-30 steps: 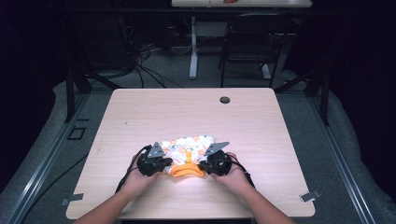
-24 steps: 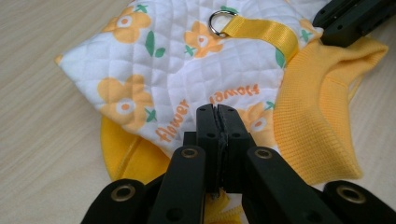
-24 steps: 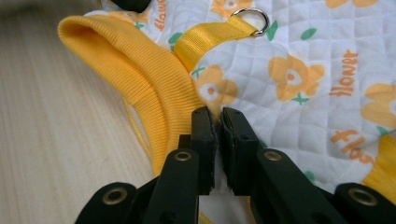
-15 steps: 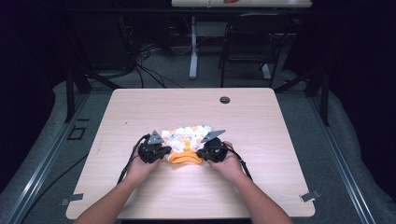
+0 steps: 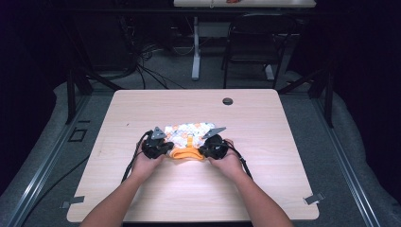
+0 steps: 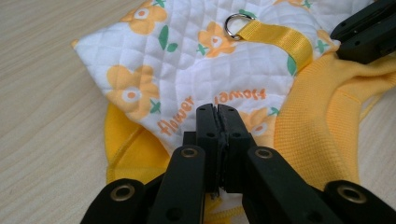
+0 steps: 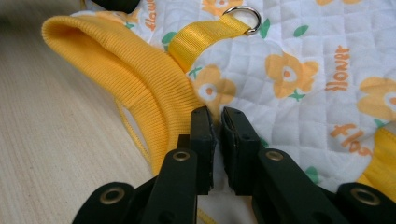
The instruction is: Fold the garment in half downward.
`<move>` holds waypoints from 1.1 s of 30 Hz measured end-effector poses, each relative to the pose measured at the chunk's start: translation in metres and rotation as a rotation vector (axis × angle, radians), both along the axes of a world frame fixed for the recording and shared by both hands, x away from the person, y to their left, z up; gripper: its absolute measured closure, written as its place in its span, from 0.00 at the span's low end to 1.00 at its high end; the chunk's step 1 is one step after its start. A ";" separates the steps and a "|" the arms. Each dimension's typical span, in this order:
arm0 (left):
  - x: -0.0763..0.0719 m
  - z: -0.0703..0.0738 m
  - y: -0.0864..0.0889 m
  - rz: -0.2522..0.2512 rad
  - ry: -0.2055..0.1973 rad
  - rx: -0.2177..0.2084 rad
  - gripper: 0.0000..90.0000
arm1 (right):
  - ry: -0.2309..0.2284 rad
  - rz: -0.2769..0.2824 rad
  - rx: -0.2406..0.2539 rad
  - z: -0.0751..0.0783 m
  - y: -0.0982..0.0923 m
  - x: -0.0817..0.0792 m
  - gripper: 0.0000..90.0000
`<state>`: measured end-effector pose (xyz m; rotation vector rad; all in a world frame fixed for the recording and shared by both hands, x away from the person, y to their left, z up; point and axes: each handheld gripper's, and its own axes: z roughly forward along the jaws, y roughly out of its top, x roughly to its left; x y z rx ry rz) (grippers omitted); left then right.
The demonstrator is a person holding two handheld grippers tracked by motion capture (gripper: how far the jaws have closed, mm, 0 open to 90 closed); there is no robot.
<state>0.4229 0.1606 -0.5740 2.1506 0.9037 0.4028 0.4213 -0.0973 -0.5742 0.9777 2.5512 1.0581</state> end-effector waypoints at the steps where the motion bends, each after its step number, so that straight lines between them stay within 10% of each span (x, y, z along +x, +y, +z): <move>1: 0.000 0.000 0.000 0.002 0.002 -0.003 0.98 | 0.005 -0.003 0.000 0.000 0.000 0.000 0.91; 33: -0.031 0.056 0.017 -0.027 -0.026 -0.053 0.77 | -0.076 0.001 0.068 0.054 -0.011 -0.037 0.71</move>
